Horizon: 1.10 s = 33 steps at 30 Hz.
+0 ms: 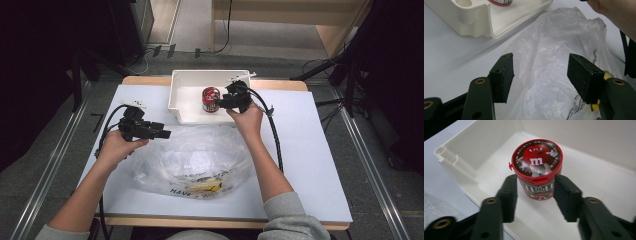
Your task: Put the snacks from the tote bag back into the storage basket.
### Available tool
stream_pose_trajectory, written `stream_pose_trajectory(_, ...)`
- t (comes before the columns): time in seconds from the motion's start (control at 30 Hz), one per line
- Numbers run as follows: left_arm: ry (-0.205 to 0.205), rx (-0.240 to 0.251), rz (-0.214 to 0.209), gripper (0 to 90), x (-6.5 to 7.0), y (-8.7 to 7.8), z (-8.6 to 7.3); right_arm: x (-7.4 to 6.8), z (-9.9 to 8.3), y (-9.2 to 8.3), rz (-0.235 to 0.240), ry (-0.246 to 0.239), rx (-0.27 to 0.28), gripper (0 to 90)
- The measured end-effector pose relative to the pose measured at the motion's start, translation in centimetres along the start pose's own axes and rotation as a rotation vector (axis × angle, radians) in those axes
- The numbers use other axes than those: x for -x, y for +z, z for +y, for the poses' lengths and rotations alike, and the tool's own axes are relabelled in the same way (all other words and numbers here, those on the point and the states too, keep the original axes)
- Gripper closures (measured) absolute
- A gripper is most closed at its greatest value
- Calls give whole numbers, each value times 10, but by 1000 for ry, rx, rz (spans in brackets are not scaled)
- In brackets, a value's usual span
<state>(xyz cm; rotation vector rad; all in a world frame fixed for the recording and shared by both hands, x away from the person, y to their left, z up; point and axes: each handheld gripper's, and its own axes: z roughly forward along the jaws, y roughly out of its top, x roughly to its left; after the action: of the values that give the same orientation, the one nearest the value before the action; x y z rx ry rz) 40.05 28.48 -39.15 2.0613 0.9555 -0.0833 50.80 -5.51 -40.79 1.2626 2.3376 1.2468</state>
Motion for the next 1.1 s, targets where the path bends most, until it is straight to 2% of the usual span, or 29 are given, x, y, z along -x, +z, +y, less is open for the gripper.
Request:
stream_pose_trajectory(0.07, 0, 1, 0, 391, 0, 0, 0, 3, -2, 0, -6, 13, -6, 687)
stream_pose_trajectory(0.23, -1, 0, -2, 391, 0, 1, 0, 5, -5, 0, -49, -4, -18, 899)
stream_pose_trajectory(0.43, 5, -4, 0, 391, 1, 1, 0, 6, -6, 6, -72, 0, -4, 900)
stream_pose_trajectory(0.6, 1, -5, 0, 391, 0, 1, 0, 5, -7, 13, -97, -3, -19, 900)
stream_pose_trajectory(0.77, -1, -4, -1, 391, 0, 1, 0, 7, -8, 18, -97, 15, -34, 900)
stream_pose_trajectory(1.1, -1, -6, -1, 391, 0, 2, 0, -1, -4, 21, -84, -5, -49, 900)
